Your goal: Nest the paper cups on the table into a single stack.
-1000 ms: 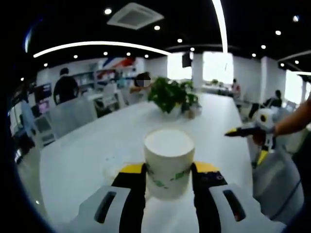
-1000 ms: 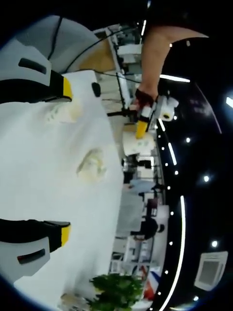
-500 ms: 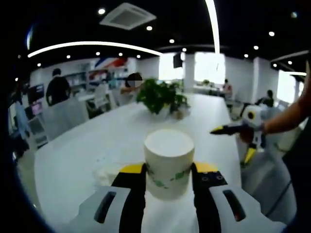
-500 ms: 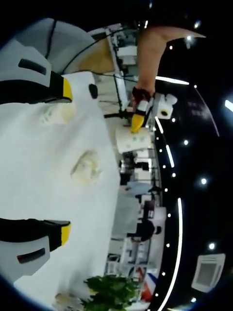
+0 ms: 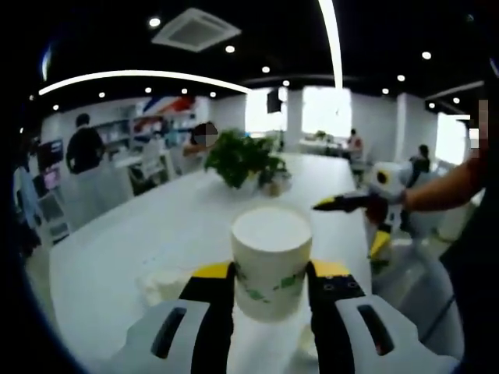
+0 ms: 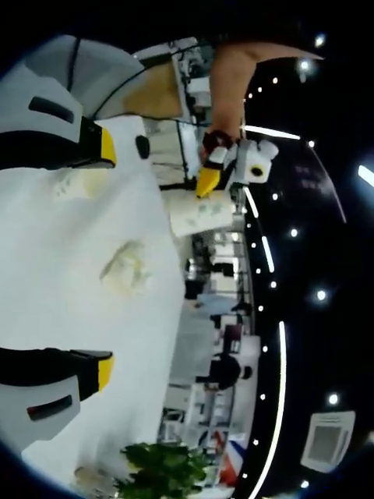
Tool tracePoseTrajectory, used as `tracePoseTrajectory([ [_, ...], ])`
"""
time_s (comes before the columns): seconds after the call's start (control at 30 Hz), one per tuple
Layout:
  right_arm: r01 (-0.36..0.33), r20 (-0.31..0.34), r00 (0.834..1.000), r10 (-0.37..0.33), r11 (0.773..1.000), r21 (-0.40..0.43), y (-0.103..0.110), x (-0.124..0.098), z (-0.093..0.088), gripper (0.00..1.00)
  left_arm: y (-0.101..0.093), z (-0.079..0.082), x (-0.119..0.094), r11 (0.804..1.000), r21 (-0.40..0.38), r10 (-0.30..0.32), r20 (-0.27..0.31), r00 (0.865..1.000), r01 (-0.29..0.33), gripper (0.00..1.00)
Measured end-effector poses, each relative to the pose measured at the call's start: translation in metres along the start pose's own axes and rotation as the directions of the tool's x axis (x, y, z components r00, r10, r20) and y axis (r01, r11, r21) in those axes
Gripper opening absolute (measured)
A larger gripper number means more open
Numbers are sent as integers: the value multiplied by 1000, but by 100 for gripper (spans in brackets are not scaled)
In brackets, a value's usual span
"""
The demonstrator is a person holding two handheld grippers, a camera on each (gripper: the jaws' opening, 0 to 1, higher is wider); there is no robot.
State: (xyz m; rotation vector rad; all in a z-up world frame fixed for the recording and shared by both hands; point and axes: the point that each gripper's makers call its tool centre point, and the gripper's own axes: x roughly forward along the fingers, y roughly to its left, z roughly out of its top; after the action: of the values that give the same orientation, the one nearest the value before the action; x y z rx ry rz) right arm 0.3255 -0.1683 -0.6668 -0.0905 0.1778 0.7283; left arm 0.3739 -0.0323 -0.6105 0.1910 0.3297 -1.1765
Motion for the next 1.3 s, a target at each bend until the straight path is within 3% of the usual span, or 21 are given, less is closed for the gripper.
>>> tracePoseTrajectory([
  [0.37,-33,4,999,33,999,-8,9,6,8,91,-21,0,-5,1000,13,-26,-10,1000,26,35],
  [0.7,-65,19,998,65,998,1,18,9,17,88,-35,-12,-9,1000,4,-24,-24,999,24,35],
  [0.93,-122,24,992,122,993,-4,34,12,30,83,-45,-11,-13,999,1,-37,4,999,37,35],
  [1.3,-156,20,987,157,988,-16,45,16,36,78,-60,1,-28,1000,-14,-27,55,998,28,35],
])
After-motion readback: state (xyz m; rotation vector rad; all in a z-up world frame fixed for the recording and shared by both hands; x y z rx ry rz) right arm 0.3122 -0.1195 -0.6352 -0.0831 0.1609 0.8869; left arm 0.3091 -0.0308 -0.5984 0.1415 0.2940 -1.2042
